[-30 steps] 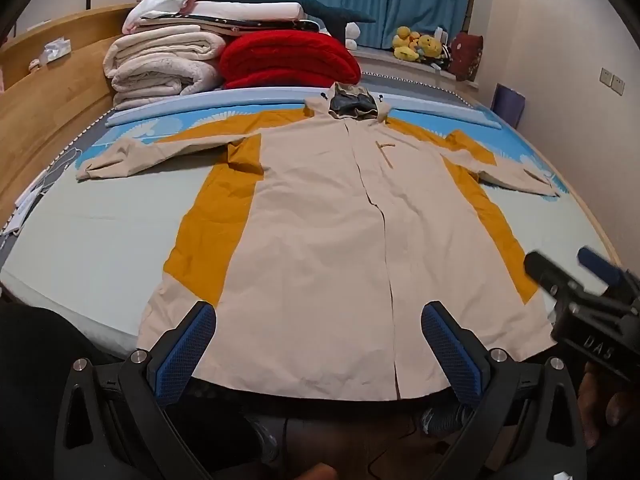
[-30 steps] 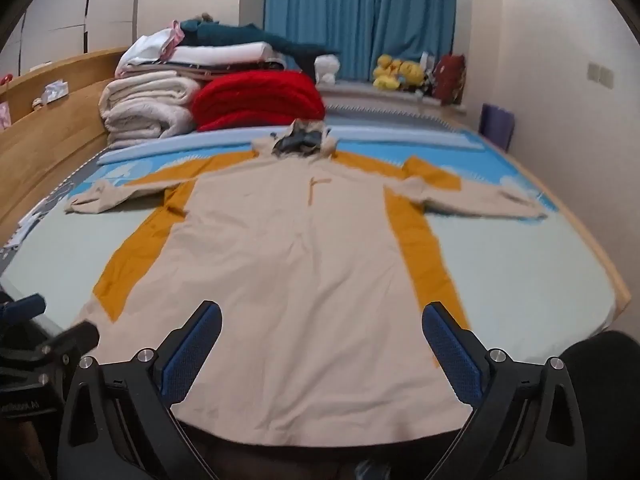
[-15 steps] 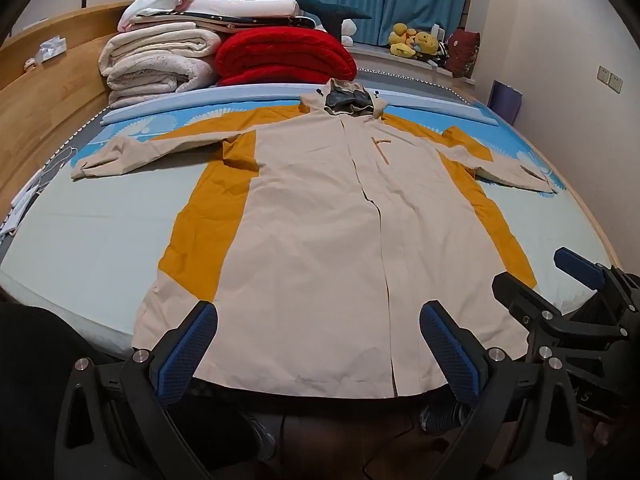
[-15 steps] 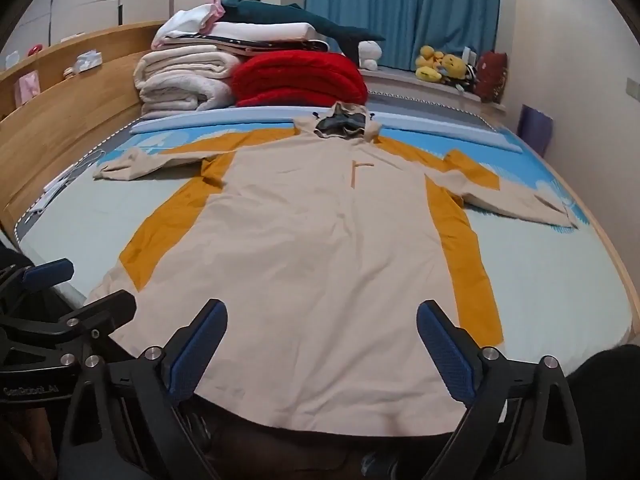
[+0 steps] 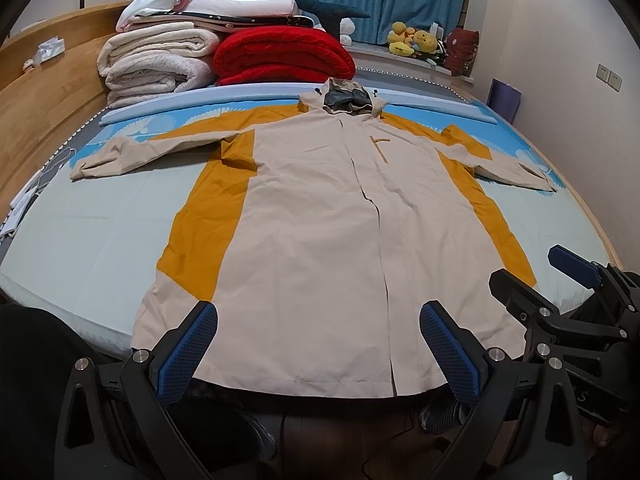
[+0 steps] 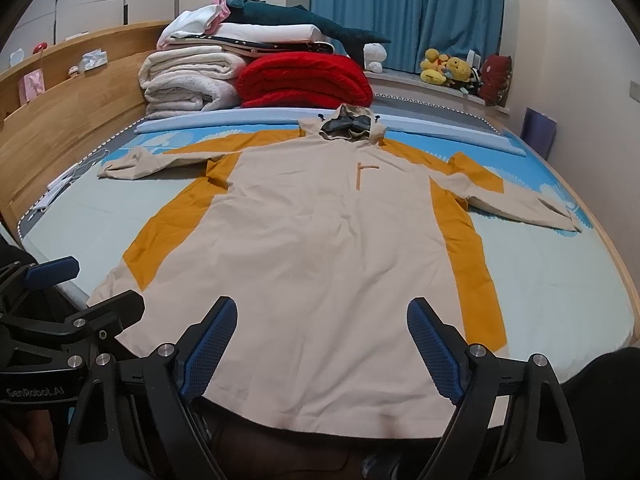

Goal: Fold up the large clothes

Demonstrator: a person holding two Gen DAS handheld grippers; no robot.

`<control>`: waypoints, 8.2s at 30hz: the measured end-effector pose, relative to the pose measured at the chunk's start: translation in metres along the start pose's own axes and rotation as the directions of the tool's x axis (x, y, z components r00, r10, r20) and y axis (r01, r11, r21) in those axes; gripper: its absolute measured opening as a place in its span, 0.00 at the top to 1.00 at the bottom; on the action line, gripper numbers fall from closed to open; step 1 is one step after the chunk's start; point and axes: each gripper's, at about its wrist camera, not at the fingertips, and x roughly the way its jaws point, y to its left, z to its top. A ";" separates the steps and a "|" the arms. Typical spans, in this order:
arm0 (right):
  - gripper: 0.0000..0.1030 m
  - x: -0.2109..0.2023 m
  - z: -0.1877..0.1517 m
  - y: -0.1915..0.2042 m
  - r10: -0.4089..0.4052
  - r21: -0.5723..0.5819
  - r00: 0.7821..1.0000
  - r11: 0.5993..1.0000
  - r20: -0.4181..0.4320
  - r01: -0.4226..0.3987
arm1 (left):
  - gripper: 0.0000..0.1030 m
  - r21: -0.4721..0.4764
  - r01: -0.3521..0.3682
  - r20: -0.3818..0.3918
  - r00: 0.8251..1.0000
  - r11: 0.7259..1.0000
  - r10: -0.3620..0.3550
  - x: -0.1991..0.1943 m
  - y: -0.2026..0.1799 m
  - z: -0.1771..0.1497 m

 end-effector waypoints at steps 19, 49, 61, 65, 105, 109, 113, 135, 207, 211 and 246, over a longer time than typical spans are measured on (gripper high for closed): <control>0.16 0.000 -0.001 0.003 0.000 -0.001 1.000 1.000 0.002 0.000 | 0.03 0.000 0.002 -0.001 1.000 1.000 -0.002 0.002 0.005 -0.002; 0.16 -0.001 -0.001 0.008 -0.005 -0.009 1.000 1.000 0.014 0.006 | 0.03 0.000 0.007 0.001 1.000 1.000 -0.007 0.002 0.005 -0.002; 0.17 -0.006 0.008 -0.002 -0.014 0.029 0.998 1.000 0.056 0.013 | 0.17 0.043 -0.012 0.082 0.997 0.999 0.009 -0.011 -0.002 0.007; 0.17 -0.009 0.009 -0.007 -0.020 0.033 0.997 0.999 0.075 0.017 | 0.31 0.018 -0.021 0.077 0.997 1.000 0.019 -0.018 0.001 0.019; 0.56 0.213 0.277 -0.084 0.095 0.088 0.991 0.991 0.098 -0.104 | 0.81 -0.269 -0.266 -0.074 0.964 0.926 0.255 0.224 0.298 0.234; 0.32 0.232 0.280 -0.080 0.132 0.060 0.989 0.989 0.074 -0.136 | 0.81 -0.331 -0.338 -0.113 0.941 0.881 0.319 0.243 0.346 0.233; 0.32 0.249 0.277 -0.079 0.162 0.060 0.987 0.985 0.023 -0.163 | 0.77 -0.454 -0.382 -0.149 0.923 0.805 0.354 0.260 0.407 0.229; 0.66 0.320 0.253 -0.086 0.143 0.088 0.973 0.988 -0.180 -0.129 | 1.00 -0.746 -0.322 -0.120 0.926 0.583 0.358 0.278 0.529 0.210; 0.92 0.420 0.234 -0.080 0.221 0.309 0.922 0.943 -0.318 -0.119 | 0.77 -0.018 -0.147 -0.143 0.979 0.989 0.143 0.259 0.080 0.331; 0.93 0.387 0.261 -0.088 0.181 0.262 0.966 0.956 -0.186 -0.129 | 0.77 -0.014 -0.142 -0.142 0.980 0.990 0.138 0.260 0.076 0.331; 0.85 0.347 0.281 -0.237 -0.261 0.426 0.954 0.854 -0.145 0.299 | 0.78 -0.336 -0.215 -0.224 0.964 0.917 0.143 0.263 0.212 0.337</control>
